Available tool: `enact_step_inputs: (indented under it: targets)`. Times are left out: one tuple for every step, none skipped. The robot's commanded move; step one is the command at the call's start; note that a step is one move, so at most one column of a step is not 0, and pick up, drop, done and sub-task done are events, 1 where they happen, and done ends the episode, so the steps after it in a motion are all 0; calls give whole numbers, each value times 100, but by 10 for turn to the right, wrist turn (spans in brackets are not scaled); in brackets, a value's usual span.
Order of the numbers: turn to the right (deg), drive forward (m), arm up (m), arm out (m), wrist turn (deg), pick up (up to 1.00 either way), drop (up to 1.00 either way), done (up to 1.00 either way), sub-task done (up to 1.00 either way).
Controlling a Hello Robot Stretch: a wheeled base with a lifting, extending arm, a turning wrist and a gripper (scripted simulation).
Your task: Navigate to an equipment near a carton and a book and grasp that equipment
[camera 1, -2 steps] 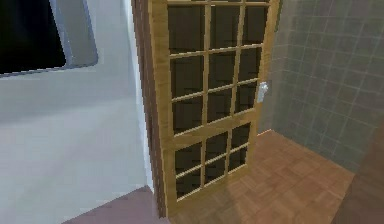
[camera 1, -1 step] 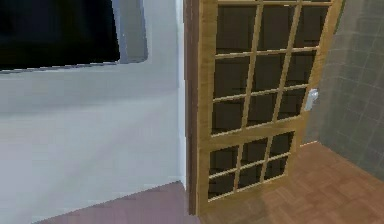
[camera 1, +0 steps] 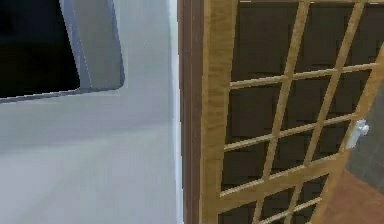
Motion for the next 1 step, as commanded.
enact_step_inputs:
  targets:
    - [360, 0, 0, 0, 0, 0, 0, 0, 0]
